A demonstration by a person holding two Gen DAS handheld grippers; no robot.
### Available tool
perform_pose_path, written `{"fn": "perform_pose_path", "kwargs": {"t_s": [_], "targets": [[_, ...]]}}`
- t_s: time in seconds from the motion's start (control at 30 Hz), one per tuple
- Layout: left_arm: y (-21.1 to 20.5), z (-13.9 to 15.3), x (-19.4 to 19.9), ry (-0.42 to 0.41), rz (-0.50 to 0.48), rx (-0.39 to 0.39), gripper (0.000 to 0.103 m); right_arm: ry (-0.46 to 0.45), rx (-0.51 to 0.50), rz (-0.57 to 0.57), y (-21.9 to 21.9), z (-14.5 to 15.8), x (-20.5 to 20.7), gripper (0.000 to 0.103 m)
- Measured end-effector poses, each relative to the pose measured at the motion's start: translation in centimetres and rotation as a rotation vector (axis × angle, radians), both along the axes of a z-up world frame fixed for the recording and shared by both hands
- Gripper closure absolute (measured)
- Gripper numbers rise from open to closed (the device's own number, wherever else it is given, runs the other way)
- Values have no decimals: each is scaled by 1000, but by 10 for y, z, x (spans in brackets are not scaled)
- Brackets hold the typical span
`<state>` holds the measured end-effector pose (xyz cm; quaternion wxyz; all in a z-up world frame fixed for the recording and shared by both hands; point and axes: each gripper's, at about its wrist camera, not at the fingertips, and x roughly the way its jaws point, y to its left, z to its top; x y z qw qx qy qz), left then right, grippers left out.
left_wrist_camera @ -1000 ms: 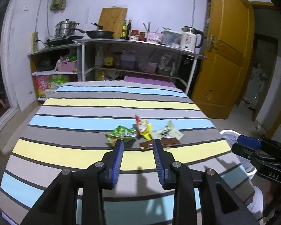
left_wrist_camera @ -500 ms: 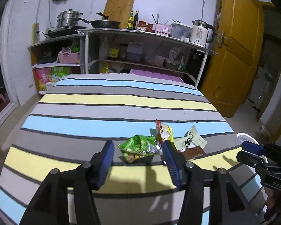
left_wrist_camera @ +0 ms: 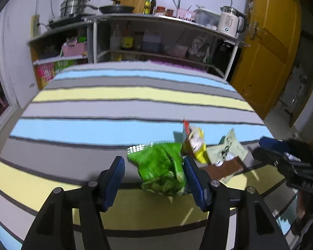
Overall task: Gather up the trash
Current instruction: 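Close the left gripper on the green snack bag while the right grasps the white-green wrapper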
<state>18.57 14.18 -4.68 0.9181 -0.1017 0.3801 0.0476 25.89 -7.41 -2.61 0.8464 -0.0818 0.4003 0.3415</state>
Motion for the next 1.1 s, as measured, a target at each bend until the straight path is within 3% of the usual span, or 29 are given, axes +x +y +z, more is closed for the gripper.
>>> {"fn": "perform_pose_path", "kwargs": {"t_s": [0.4,0.63,0.73,0.8,1.1], "targets": [[8,-10,-3,49,14,-61,45,46,-47,121,28,-17,32,57],[10,-11,-3,54,24,-60,59,50,-84,138,35,-22,29,58],[11,-10,-5,51,26,-59,60,54,-87,99,32,-21,30,84],[10,-10,-6,51,26,-53,60,63,-79,79,27,-20,30,94],[4,-6,-14,46,33,-17,63,66,-61,75,11,-15,3,103]]}}
